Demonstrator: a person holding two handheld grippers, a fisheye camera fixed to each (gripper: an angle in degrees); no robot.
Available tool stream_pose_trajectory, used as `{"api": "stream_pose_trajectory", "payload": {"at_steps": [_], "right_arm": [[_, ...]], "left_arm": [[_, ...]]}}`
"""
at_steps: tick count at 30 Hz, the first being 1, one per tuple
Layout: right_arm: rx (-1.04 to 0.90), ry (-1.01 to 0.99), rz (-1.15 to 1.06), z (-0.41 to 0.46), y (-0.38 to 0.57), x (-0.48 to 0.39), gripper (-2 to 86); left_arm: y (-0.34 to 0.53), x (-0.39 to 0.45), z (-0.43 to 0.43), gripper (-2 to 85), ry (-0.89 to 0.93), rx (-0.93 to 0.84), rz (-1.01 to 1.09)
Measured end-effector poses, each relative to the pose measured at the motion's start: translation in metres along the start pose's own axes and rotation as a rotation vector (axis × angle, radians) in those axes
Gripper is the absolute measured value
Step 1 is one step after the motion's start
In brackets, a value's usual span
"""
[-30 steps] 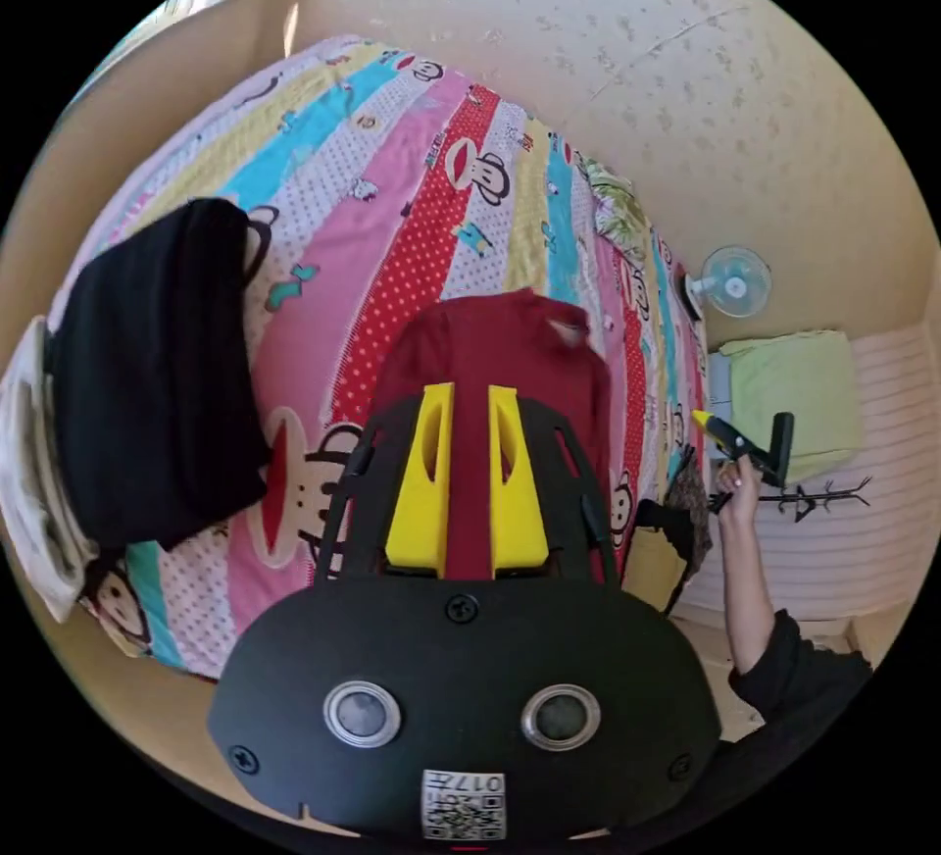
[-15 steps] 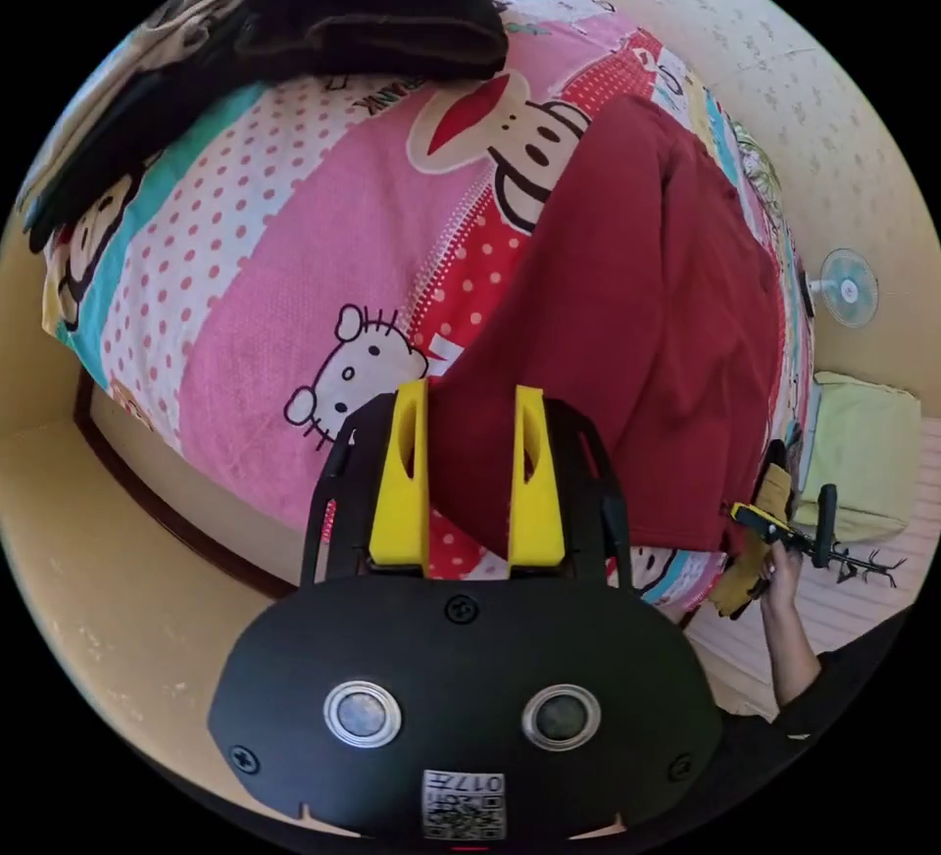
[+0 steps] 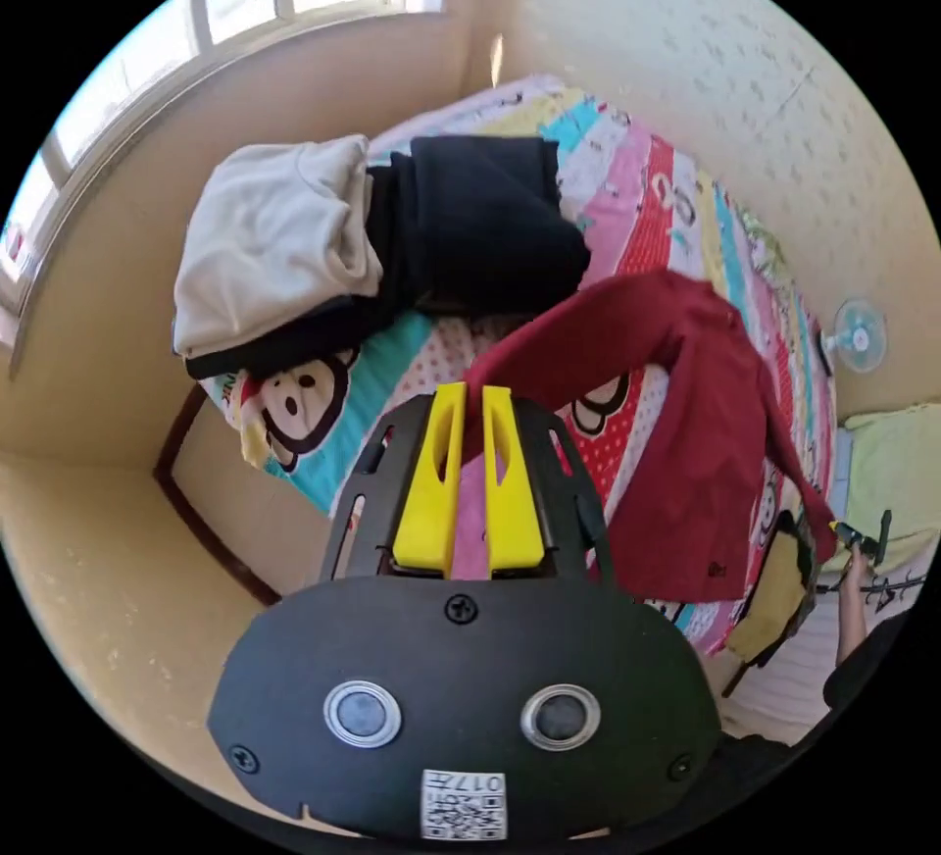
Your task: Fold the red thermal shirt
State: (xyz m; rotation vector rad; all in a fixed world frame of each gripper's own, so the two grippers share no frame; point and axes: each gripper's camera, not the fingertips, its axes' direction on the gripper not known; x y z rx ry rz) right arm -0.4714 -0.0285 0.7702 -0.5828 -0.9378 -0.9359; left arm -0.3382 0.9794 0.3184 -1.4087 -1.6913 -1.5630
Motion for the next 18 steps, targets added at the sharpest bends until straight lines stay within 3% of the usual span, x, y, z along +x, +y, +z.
{"api": "stream_pose_trajectory", "payload": {"at_steps": [2, 5, 10, 13, 15, 18], "right_arm": [[0.023, -0.013, 0.030, -0.013, 0.016, 0.007, 10.6], [-0.112, -0.072, 0.013, 0.028, 0.047, -0.013, 15.0], [-0.364, -0.441, -0.037, 0.122, 0.100, -0.056, 15.4], [-0.563, -0.588, -0.066, 0.185, 0.144, -0.079, 7.8], [-0.571, -0.698, -0.006, 0.186, 0.156, -0.074, 5.0], [-0.570, -0.703, -0.021, 0.154, 0.152, -0.056, 4.0]], "left_arm": [[-0.005, -0.016, -0.004, 5.1, 0.026, 0.023, -0.086], [0.007, -0.014, 0.027, 13.2, 0.158, -0.069, -0.094], [0.053, 0.049, 0.140, 12.7, 0.701, -0.485, -0.027], [0.082, 0.077, 0.196, 5.9, 0.748, -0.744, -0.080], [0.078, 0.068, 0.194, 5.2, 0.775, -0.718, -0.165], [0.059, 0.069, 0.172, 4.6, 0.760, -0.720, -0.053]]}}
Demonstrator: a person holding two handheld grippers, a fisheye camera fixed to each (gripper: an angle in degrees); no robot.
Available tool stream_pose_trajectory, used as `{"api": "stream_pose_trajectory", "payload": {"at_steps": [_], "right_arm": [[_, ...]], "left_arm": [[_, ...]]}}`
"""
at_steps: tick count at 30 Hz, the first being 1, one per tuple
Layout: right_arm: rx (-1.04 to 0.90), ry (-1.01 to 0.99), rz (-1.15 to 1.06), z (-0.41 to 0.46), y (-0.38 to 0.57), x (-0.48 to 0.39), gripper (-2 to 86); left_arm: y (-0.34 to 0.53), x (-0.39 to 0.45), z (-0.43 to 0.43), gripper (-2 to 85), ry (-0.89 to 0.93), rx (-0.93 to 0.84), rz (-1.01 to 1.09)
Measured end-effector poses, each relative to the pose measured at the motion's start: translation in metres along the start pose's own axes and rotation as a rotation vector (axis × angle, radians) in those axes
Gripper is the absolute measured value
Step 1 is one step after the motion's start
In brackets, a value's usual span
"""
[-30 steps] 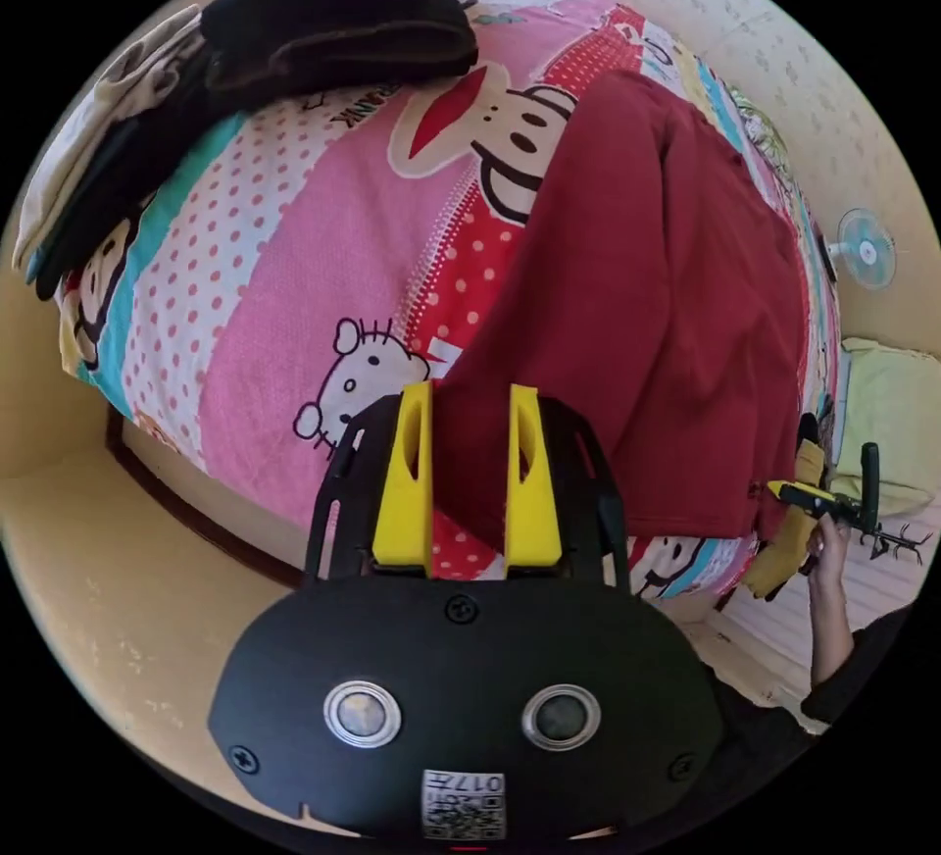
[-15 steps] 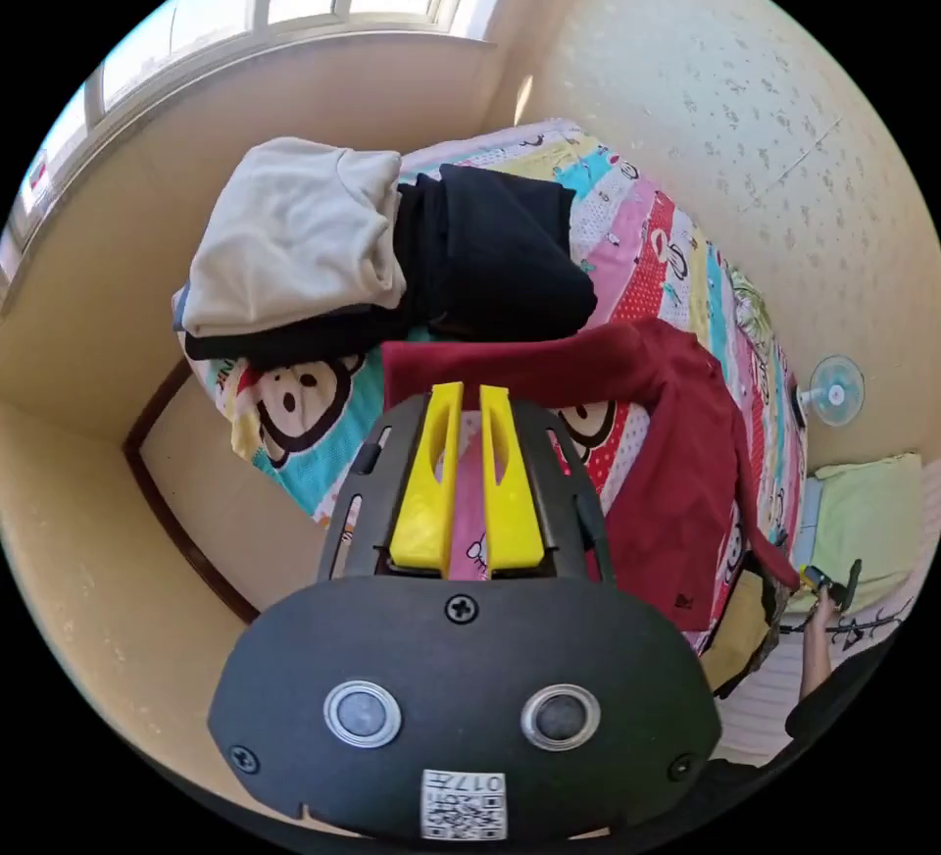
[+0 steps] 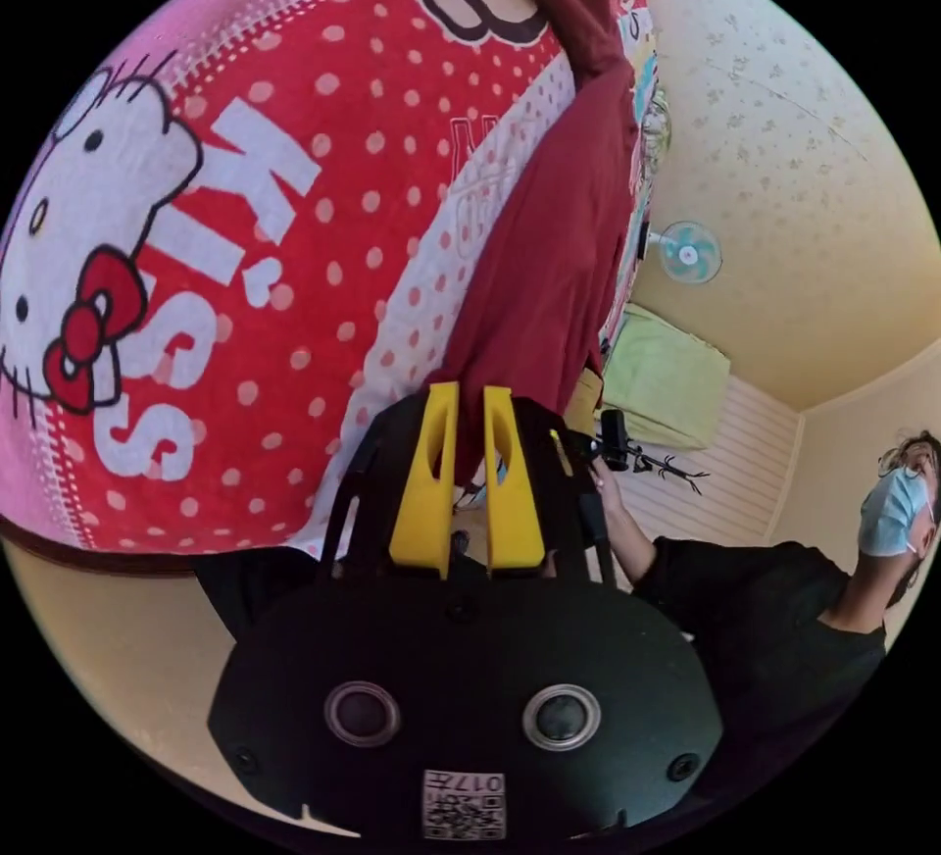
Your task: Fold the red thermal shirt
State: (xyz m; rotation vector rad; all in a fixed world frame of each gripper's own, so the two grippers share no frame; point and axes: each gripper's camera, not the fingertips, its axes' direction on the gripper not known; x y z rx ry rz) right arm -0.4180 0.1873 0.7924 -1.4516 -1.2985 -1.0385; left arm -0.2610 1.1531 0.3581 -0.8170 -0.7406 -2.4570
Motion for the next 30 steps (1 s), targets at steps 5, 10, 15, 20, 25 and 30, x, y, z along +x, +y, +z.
{"api": "stream_pose_trajectory", "payload": {"at_steps": [5, 10, 15, 20, 25, 30], "right_arm": [[-0.120, 0.180, -0.080, -0.068, 0.050, -0.033, 3.3], [-0.471, 0.239, -0.099, -0.052, 0.091, -0.025, 3.5], [-0.488, 0.385, -0.131, -0.068, 0.094, -0.022, 5.3], [-0.239, 0.628, -0.212, -0.193, 0.065, -0.049, 10.9], [-0.103, 0.919, -0.213, -0.285, 0.047, -0.042, 12.9], [-0.227, 0.944, -0.205, -0.297, 0.036, 0.018, 13.7]], "left_arm": [[0.021, 0.049, -0.058, 1.6, -0.076, -0.081, 0.130], [0.066, 0.050, -0.078, 3.0, -0.347, -0.185, 0.071], [0.084, 0.019, -0.076, 3.9, -0.329, -0.205, -0.088], [0.087, 0.016, -0.085, 4.2, -0.300, -0.231, -0.124], [0.077, 0.037, -0.077, 4.4, -0.269, -0.319, -0.048], [0.067, 0.082, -0.060, 5.1, -0.039, -0.309, 0.055]]}}
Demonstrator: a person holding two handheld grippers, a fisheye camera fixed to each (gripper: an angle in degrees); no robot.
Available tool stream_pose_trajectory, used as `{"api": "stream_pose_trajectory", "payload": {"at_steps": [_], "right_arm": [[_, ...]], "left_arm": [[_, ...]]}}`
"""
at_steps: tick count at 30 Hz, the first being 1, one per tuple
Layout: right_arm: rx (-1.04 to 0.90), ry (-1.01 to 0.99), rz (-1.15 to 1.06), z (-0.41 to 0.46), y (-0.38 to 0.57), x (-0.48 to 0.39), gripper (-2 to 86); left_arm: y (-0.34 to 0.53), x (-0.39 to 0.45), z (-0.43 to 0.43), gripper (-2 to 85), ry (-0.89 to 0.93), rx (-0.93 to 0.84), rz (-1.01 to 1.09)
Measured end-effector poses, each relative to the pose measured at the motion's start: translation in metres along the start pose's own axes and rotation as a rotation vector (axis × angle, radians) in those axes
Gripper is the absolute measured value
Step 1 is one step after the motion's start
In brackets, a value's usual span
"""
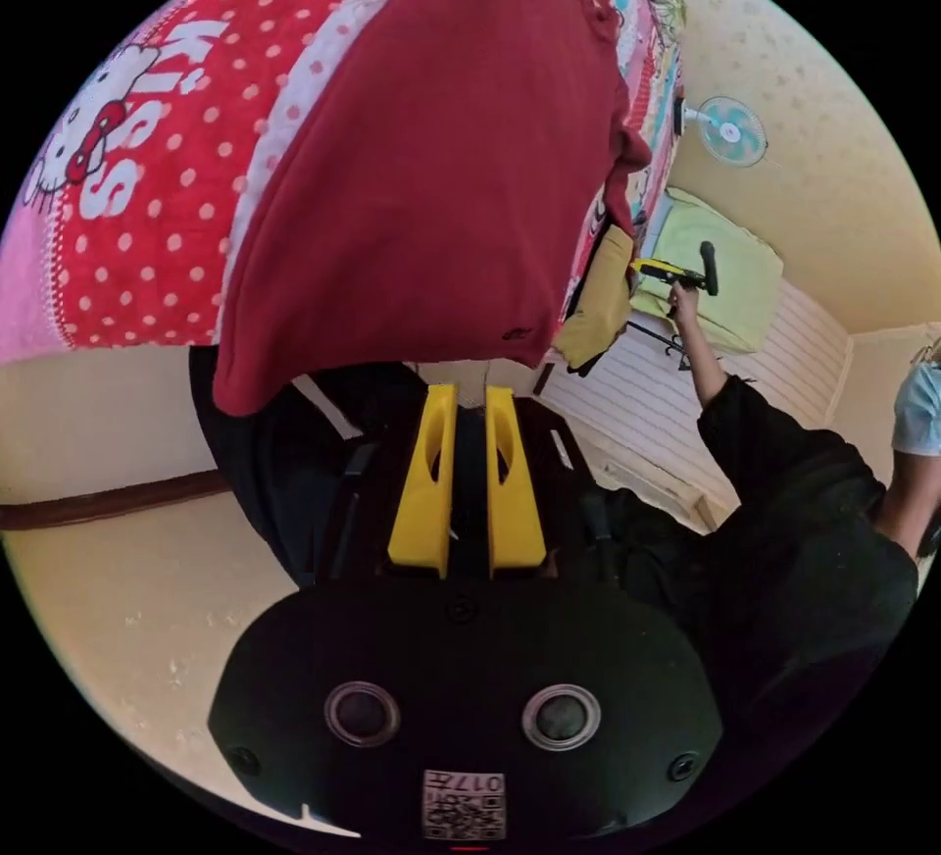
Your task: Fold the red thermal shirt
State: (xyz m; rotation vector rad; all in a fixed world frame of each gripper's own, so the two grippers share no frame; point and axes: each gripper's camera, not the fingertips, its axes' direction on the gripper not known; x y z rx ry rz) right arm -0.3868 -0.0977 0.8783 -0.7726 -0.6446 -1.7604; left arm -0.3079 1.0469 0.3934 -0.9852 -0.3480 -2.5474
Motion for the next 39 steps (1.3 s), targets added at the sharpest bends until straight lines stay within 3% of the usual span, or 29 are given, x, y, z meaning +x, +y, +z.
{"api": "stream_pose_trajectory", "payload": {"at_steps": [3, 9, 12, 17, 21, 25, 29, 32, 34, 36, 39], "right_arm": [[-0.024, -0.086, 0.035, 0.024, 0.001, 0.019, 12.3], [0.085, -0.270, 0.103, -0.008, 0.066, 0.064, 4.6], [0.107, -0.559, 0.026, -0.042, 0.101, 0.089, 3.8], [0.169, -1.460, -0.456, -0.106, 0.167, 0.087, 3.2], [0.349, -1.451, -0.450, -0.137, 0.187, 0.082, 3.1], [0.611, -1.509, -0.631, -0.184, 0.131, 0.047, 3.2], [0.539, -1.535, -0.889, -0.198, -0.018, -0.046, 4.2], [0.351, -1.734, -0.919, -0.167, -0.148, -0.119, 6.3], [0.309, -1.765, -0.933, -0.153, -0.198, -0.148, 6.5], [0.355, -1.697, -0.874, -0.142, -0.223, -0.154, 6.4], [0.488, -1.625, -0.619, -0.114, -0.227, -0.129, 8.0]], "left_arm": [[-0.010, 0.034, 0.015, 4.7, 0.108, -0.025, 0.091], [-0.010, 0.075, 0.035, 4.8, 0.220, -0.068, 0.208], [-0.004, 0.073, 0.033, 3.5, 0.269, -0.085, 0.210], [0.001, 0.059, 0.005, -0.6, 0.121, -0.079, 0.190], [-0.001, 0.042, -0.019, -0.9, -0.035, -0.120, 0.163], [0.016, 0.027, -0.047, -0.9, 0.037, -0.102, 0.160], [0.036, 0.010, -0.067, -0.5, 0.043, -0.098, 0.140], [0.044, -0.001, -0.084, 2.4, 0.028, -0.103, 0.139], [0.046, -0.002, -0.103, 5.4, 0.002, -0.076, 0.163], [0.043, 0.000, -0.119, 6.4, -0.035, -0.043, 0.192], [0.030, 0.002, -0.142, 8.6, -0.051, 0.028, 0.225]]}}
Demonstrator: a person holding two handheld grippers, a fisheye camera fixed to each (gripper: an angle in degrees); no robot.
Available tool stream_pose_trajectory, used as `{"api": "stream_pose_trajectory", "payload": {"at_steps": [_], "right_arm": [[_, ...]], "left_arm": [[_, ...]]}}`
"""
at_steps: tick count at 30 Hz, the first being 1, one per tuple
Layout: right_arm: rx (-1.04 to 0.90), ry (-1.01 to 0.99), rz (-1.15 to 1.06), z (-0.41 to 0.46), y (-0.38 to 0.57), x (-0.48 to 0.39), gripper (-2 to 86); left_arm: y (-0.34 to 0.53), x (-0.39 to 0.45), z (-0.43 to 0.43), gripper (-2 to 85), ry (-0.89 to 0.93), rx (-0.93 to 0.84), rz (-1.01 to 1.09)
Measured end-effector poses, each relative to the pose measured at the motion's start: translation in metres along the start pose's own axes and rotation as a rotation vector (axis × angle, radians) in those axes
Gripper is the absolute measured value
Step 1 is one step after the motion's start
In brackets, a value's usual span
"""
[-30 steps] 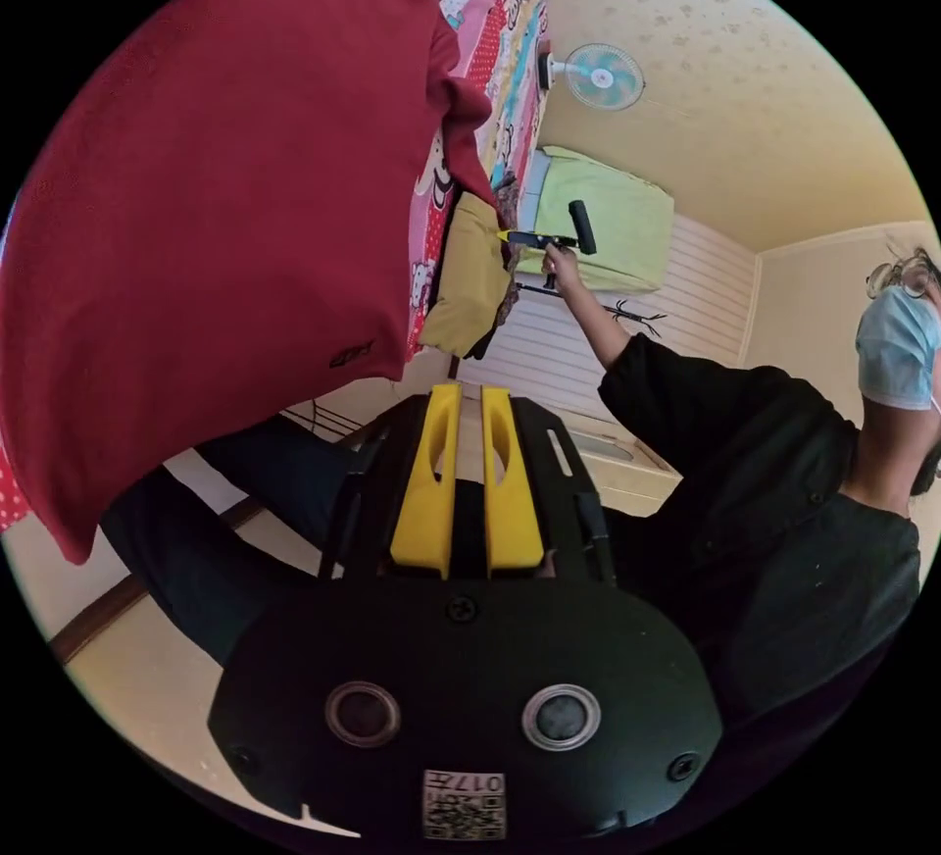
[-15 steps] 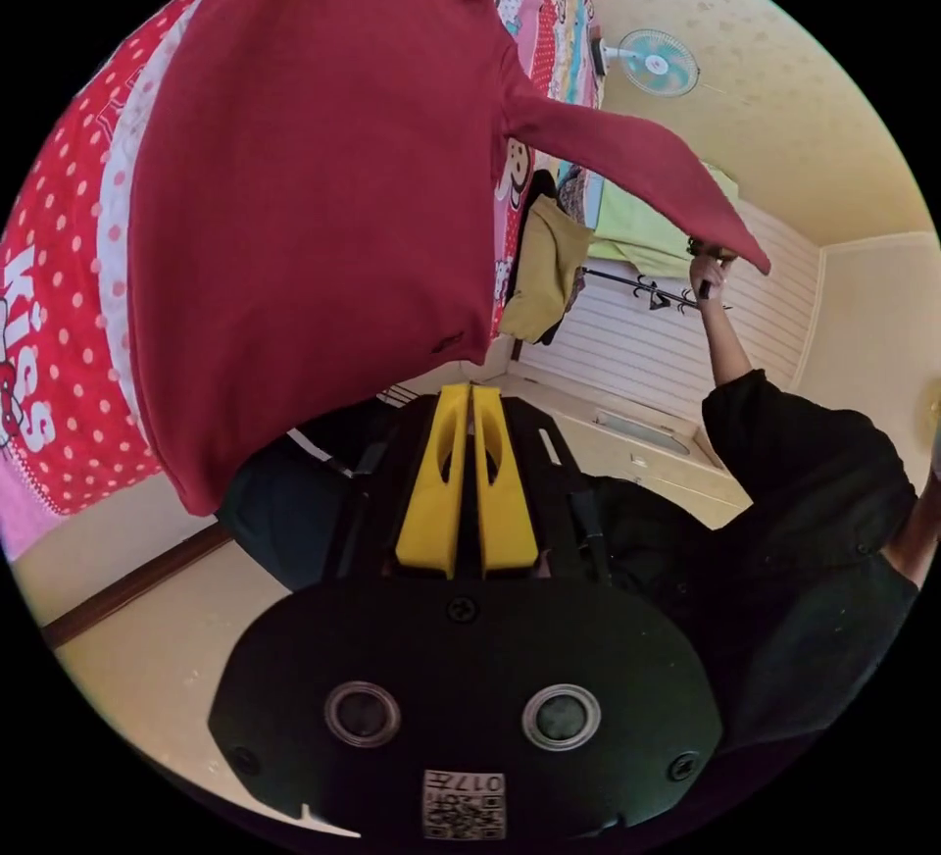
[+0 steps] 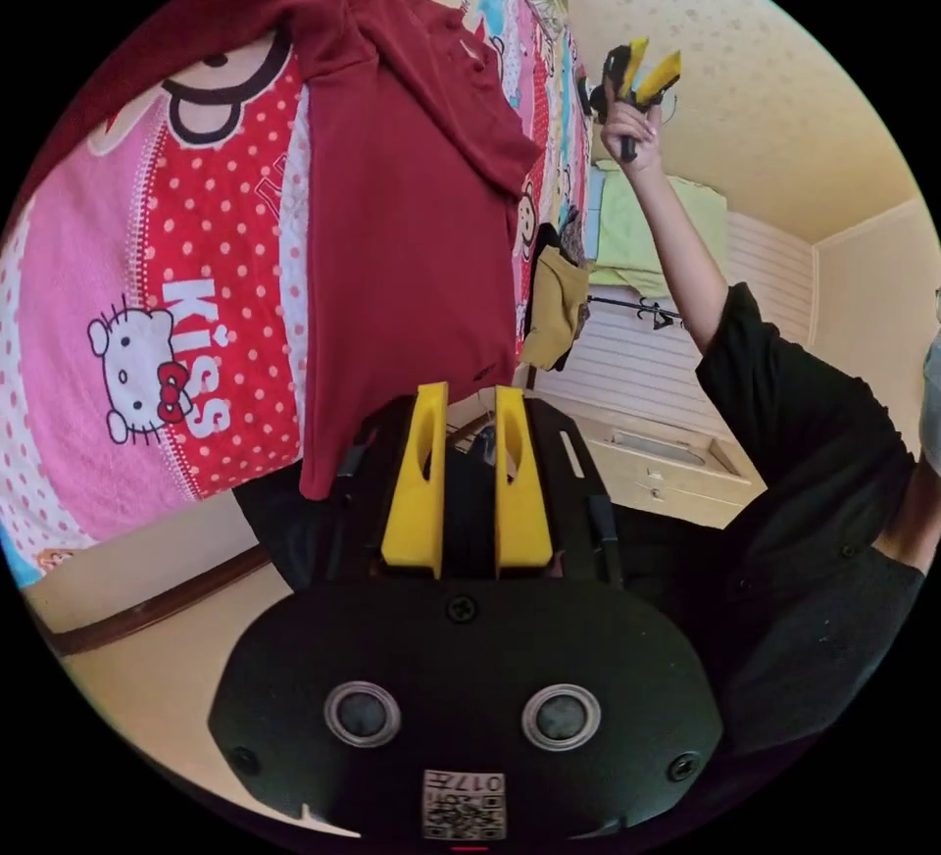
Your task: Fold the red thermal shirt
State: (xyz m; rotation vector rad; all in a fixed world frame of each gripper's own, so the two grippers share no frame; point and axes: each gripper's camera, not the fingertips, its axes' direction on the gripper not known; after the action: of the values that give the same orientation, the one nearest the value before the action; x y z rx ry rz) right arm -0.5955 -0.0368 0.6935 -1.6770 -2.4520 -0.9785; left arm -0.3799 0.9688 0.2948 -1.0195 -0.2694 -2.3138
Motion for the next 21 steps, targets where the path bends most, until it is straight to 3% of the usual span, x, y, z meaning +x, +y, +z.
{"api": "stream_pose_trajectory", "payload": {"at_steps": [5, 10, 15, 21], "right_arm": [[0.211, 0.675, 0.253, -0.050, 0.070, -0.005, 10.8], [0.412, 1.088, 0.431, -0.066, 0.108, -0.004, 13.2], [0.362, 1.351, 0.543, -0.042, 0.106, 0.047, 15.6], [0.406, 1.474, 0.473, -0.033, 0.075, 0.066, 5.2]], "left_arm": [[-0.056, -0.001, -0.028, 10.5, -0.012, 0.077, 0.072], [-0.125, 0.001, -0.049, 10.5, -0.121, 0.118, 0.114], [-0.140, 0.001, -0.041, 9.1, -0.042, 0.122, 0.125], [-0.120, -0.006, 0.011, 8.5, -0.048, -0.007, 0.086]]}}
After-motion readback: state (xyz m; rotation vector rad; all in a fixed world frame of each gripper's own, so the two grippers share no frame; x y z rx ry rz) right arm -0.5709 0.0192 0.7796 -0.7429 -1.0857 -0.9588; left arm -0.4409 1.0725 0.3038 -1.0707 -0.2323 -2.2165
